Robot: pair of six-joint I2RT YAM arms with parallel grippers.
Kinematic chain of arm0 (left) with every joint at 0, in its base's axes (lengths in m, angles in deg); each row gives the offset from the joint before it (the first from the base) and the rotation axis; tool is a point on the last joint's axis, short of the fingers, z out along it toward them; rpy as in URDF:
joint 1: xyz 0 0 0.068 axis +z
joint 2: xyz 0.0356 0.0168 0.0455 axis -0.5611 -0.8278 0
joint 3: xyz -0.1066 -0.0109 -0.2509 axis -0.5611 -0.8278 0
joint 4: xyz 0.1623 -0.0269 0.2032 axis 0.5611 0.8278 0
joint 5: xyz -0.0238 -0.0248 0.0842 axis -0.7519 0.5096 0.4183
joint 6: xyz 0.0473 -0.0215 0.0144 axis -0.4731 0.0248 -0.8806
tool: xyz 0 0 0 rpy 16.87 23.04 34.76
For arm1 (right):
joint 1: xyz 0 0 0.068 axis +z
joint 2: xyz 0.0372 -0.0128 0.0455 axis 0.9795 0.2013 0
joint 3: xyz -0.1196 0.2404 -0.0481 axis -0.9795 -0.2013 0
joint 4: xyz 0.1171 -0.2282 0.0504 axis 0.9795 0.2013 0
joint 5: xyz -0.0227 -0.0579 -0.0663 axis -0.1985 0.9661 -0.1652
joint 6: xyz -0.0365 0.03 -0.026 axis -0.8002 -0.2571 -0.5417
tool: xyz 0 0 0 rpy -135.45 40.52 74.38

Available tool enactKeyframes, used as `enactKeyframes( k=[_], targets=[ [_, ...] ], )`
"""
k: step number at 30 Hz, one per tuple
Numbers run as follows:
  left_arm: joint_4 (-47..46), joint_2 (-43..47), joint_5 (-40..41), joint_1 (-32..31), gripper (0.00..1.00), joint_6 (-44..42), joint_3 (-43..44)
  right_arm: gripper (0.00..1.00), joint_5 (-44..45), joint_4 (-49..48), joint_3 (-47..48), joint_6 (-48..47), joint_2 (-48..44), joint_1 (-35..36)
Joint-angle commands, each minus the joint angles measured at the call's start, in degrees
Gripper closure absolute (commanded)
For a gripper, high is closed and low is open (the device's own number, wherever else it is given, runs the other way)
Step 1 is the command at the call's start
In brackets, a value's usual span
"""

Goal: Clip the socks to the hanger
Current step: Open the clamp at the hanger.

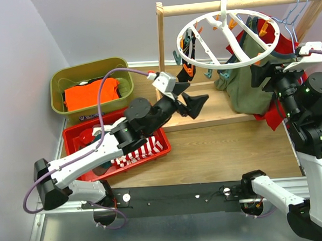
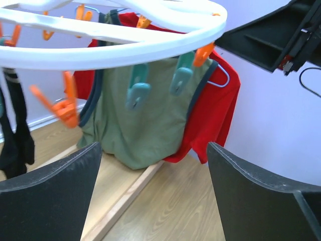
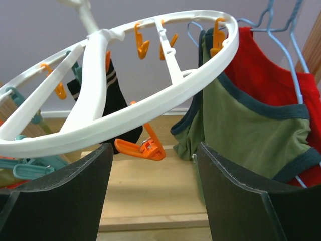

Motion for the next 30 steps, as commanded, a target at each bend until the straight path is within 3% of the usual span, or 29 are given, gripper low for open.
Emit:
enactKeyframes(
  k=[1, 12, 18, 26, 30],
  targets=[
    [-2.49, -4.99, 5.1, -3.55, 0.08, -2.26, 4.12, 0.24, -5.81, 1.08, 0.3, 0.12, -1.13, 0.39],
    [-25.52, -15.08, -0.52, -5.66, 0.1, -18.6, 1.57, 0.24, -20.93, -2.78, -7.17, 0.21, -6.66, 0.39],
    [-26.32, -20.01, -4.21, -2.41, 0.17, -18.18, 6.4, 0.23, -25.15, -4.01, -9.63, -0.05, -8.6, 0.65],
    [-26.14, -23.45, -6.14, -1.45, 0.18, -18.97, 10.79, 0.23, -25.78, -4.28, -9.2, -0.58, -7.98, 1.88],
    [-26.14, -24.94, -6.76, -1.0, 0.27, -18.09, 12.38, 0.23, -26.13, -4.28, -9.11, -0.93, -7.72, 2.32]
  ],
)
